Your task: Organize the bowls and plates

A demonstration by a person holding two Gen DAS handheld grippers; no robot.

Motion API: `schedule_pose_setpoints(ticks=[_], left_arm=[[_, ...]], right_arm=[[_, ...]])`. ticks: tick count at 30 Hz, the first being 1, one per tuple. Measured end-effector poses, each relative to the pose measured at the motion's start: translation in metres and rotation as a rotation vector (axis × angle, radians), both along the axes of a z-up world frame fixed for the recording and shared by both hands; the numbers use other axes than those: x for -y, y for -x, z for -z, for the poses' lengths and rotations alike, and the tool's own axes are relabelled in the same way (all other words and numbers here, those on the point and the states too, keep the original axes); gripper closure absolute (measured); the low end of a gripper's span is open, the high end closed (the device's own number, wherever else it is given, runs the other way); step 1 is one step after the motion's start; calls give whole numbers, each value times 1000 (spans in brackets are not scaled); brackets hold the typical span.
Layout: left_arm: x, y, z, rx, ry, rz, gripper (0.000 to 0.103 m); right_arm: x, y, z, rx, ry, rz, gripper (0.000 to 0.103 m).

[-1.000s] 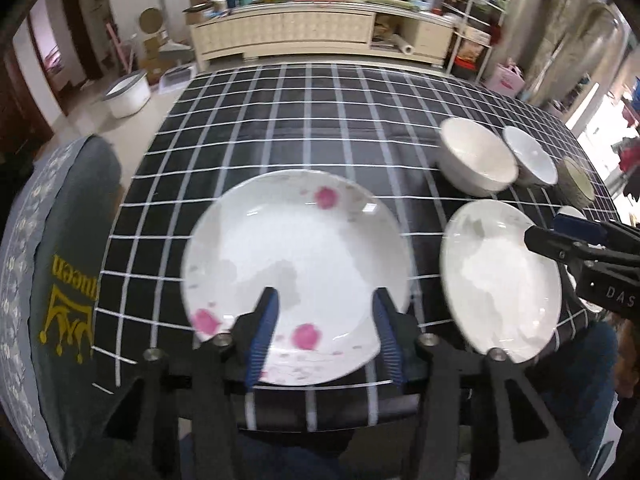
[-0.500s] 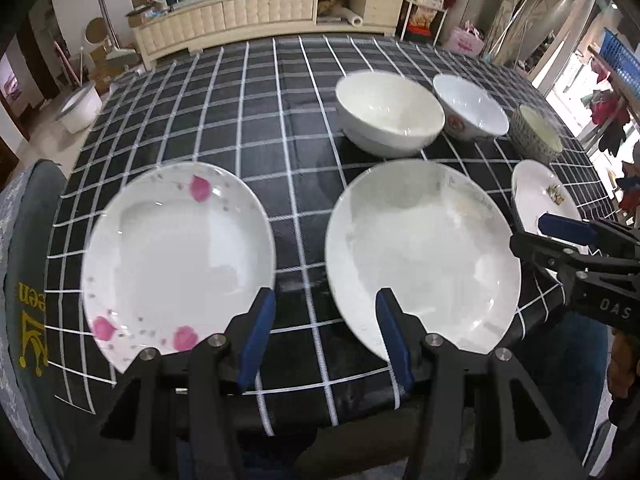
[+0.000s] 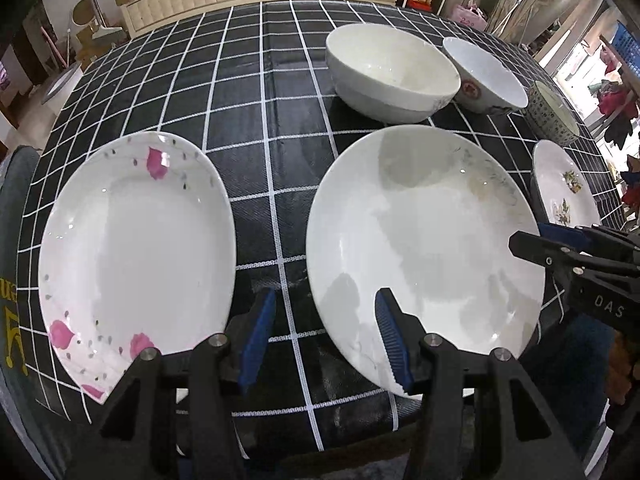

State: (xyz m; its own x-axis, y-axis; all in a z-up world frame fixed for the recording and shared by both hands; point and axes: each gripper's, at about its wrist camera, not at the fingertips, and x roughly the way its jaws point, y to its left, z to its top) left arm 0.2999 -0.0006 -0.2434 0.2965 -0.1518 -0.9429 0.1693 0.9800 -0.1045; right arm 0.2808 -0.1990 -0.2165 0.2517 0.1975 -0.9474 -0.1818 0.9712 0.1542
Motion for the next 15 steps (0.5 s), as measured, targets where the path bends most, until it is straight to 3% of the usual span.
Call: schedule_pose_setpoints(ticks=[3, 7, 9, 15], left_arm=[[2, -3, 7, -11, -13, 6, 67], [4, -6, 12, -28, 13, 14, 73], [8, -6, 12, -22, 9, 24, 78], [9, -9, 13, -20, 13, 19, 78]], right_arm=[[-1, -4, 4, -10, 6, -6, 66], [-1, -7, 10, -28, 10, -3, 69], [1, -8, 12, -21, 25, 3, 77], [7, -7, 12, -22, 9, 9, 79]])
